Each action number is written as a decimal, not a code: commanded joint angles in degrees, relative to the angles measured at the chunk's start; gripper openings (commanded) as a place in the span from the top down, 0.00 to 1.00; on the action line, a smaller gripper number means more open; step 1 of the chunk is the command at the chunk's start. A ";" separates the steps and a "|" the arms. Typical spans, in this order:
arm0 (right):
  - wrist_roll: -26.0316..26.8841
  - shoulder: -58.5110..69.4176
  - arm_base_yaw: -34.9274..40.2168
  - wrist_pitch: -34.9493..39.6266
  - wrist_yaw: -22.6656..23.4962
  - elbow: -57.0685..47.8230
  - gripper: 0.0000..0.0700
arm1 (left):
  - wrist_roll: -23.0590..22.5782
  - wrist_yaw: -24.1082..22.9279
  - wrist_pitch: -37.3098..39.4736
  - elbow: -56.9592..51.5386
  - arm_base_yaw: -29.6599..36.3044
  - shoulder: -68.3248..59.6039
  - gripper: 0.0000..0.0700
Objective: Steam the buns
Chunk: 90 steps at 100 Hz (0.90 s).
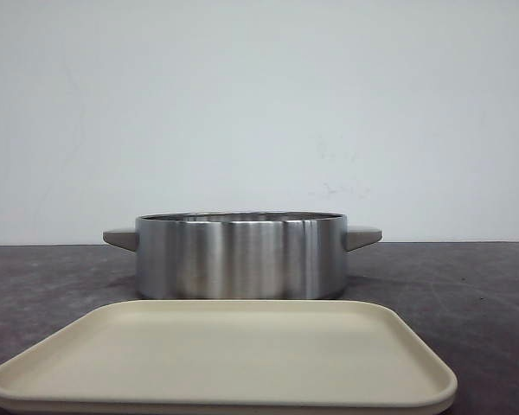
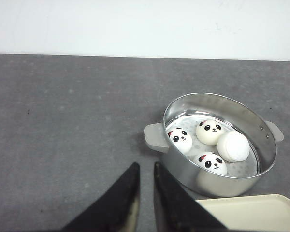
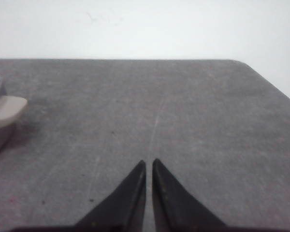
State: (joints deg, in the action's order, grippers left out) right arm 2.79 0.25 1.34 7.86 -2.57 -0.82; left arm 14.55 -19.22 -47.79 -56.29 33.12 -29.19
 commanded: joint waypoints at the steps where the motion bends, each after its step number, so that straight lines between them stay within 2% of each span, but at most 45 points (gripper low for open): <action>1: -0.24 -0.04 0.02 -0.22 -0.46 0.15 0.98 | 0.04 -0.11 0.68 -0.98 0.26 -0.28 0.98; 90: -0.24 -0.04 -0.02 -2.25 -0.46 0.15 0.98 | -0.59 -0.11 0.63 -0.98 0.22 -0.26 0.98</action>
State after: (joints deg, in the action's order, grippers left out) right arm 2.79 0.25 1.32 6.37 -2.85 -0.82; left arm 14.55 -19.22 -47.79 -56.29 33.12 -29.19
